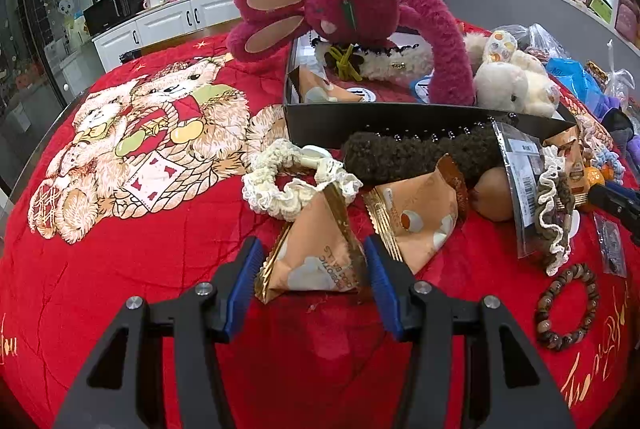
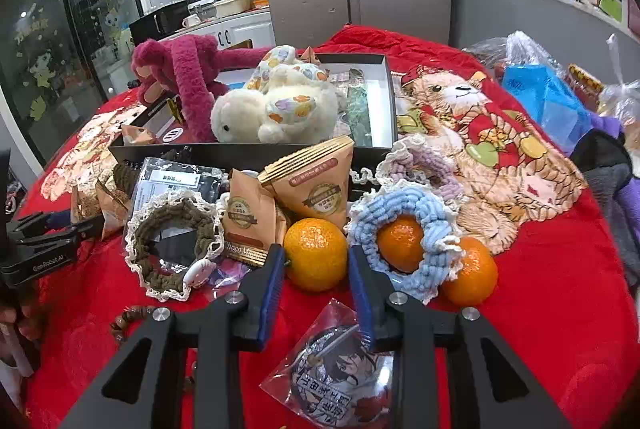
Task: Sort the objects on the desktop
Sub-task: 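Close the left gripper on the beige snack while the right closes on the orange, then lift the beige snack and orange and carry both toward the box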
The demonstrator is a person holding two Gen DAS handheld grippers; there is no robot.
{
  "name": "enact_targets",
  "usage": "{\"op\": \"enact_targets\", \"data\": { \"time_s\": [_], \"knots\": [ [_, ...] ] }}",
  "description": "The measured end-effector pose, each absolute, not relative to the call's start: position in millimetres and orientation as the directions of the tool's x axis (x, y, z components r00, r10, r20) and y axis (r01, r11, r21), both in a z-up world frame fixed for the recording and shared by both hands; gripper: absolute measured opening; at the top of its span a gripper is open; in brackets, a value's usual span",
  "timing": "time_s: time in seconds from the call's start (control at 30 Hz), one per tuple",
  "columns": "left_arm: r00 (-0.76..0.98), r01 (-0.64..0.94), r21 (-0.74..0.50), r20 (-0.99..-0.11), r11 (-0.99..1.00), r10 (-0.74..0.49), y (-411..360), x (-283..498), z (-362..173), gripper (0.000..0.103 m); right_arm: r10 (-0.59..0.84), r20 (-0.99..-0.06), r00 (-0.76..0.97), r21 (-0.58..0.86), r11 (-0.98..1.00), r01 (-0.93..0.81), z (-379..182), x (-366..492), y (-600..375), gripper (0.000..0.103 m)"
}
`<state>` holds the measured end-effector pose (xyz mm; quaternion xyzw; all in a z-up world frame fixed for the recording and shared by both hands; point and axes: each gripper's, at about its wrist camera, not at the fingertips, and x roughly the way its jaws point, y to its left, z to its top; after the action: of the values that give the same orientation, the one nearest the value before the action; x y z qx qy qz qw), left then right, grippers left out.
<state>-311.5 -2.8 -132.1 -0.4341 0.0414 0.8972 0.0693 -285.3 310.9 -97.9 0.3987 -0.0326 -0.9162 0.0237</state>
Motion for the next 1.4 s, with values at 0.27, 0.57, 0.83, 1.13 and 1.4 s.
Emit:
{"op": "enact_targets", "data": {
  "time_s": [0.27, 0.57, 0.83, 1.13, 1.4],
  "knots": [
    [-0.631, -0.160, -0.004, -0.768, -0.987, 0.105, -5, -300, -120, 0.048, -0.064, -0.704, -0.707, 0.077, -0.997, 0.014, -77, -273, 307, 0.032],
    [-0.648, -0.159, -0.070, -0.745, -0.985, 0.158, -10, -289, -96, 0.021, -0.074, -0.665, -0.743, 0.060, -0.997, 0.045, -52, -258, 295, 0.032],
    [-0.665, -0.172, -0.039, -0.733, -0.984, 0.145, -9, -281, -90, 0.021, -0.100, -0.625, -0.774, 0.043, -0.995, 0.093, -27, -248, 279, 0.032],
    [-0.657, -0.165, 0.030, -0.748, -0.986, 0.087, -6, -278, -105, 0.073, -0.121, -0.641, -0.758, 0.051, -0.992, 0.115, -35, -245, 272, 0.032],
    [-0.606, -0.111, 0.040, -0.795, -0.993, 0.036, -14, -295, -131, 0.073, -0.141, -0.643, -0.753, 0.055, -0.989, 0.139, -35, -246, 268, 0.032]
  ]
}}
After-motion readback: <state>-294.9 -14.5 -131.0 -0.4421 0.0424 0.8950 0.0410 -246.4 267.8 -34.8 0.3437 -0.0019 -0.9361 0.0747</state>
